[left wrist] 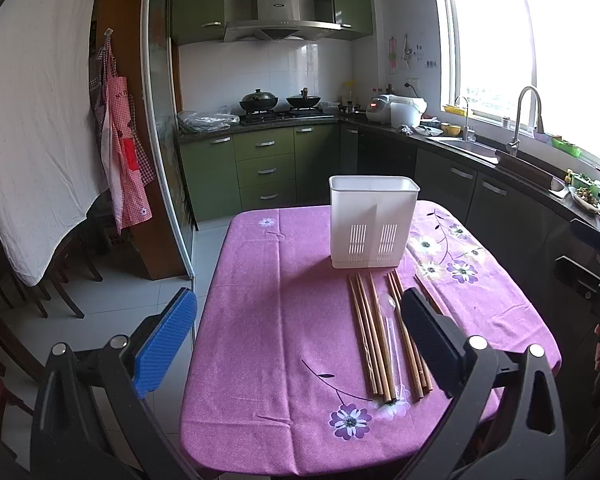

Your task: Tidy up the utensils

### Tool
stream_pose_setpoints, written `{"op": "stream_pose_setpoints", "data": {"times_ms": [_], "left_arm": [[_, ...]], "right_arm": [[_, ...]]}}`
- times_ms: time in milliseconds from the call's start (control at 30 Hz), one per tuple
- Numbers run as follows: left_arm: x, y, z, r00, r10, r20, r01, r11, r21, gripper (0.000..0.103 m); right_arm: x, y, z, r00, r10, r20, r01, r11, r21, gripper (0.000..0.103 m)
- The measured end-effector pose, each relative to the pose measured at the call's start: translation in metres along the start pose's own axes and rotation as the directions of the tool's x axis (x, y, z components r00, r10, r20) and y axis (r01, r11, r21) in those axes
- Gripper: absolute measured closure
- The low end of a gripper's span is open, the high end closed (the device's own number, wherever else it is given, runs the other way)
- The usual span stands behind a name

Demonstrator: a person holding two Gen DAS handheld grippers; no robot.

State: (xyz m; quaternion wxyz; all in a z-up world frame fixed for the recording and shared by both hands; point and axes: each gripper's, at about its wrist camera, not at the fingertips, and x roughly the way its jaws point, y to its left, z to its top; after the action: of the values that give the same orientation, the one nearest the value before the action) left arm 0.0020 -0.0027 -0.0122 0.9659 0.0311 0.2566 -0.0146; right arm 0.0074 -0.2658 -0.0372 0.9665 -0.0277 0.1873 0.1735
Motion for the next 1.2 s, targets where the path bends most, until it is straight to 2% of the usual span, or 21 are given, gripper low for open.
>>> {"op": "stream_pose_setpoints", "data": {"times_ms": [967,1200], "left_arm": [[0.002,0.001,-0.009,1.000,-0.004,-0.007,0.004,1.000,0.001,0.006],[0.009,0.000,-0.008,0.999,-0.016,-0.032,0.017,1.000,0.008,0.006]], "right_arm": [[0.009,0.000,0.006,1.000,0.005,-0.023,-0.006,1.000,-0.009,0.004],[0.020,-0.004,0.009,0.998,-0.011,-0.055,0.009,1.000,-0.022,0.004]]}}
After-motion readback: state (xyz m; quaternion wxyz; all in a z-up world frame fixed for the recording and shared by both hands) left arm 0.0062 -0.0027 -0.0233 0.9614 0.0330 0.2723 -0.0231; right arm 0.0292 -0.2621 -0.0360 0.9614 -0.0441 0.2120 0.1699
